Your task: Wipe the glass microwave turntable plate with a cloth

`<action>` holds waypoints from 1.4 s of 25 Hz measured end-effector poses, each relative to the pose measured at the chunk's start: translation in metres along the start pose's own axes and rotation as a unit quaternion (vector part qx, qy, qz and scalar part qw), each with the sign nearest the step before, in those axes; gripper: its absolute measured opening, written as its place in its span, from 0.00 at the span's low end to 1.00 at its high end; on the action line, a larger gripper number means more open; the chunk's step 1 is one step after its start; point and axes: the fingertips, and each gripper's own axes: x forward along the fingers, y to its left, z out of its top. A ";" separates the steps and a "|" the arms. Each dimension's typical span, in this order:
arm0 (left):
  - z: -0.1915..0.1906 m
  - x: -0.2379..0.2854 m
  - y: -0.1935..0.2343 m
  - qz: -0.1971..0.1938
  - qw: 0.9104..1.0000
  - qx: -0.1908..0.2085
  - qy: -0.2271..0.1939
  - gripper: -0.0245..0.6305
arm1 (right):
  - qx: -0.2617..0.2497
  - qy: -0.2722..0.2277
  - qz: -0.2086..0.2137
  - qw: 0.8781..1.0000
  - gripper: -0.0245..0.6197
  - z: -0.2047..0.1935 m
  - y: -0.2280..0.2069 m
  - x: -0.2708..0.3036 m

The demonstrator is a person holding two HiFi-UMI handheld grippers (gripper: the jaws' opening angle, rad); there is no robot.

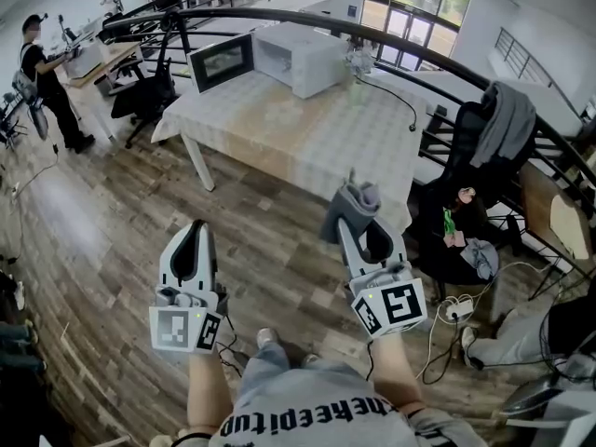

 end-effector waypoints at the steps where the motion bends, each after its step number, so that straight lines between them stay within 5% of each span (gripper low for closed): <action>1: -0.001 0.002 0.002 -0.001 1.000 0.000 0.000 0.07 | 0.000 0.000 -0.001 1.000 0.23 -0.001 0.000 0.003; 12: 0.002 0.037 0.058 0.005 1.000 0.003 -0.009 0.07 | -0.032 0.013 0.005 0.999 0.23 -0.013 0.017 0.059; 23: -0.011 0.066 0.129 -0.014 1.000 0.007 -0.016 0.07 | 0.031 0.002 -0.020 0.999 0.23 -0.025 0.037 0.129; 35: -0.048 0.121 0.165 -0.026 1.000 0.002 -0.006 0.07 | -0.002 -0.001 -0.016 1.000 0.22 -0.041 0.023 0.190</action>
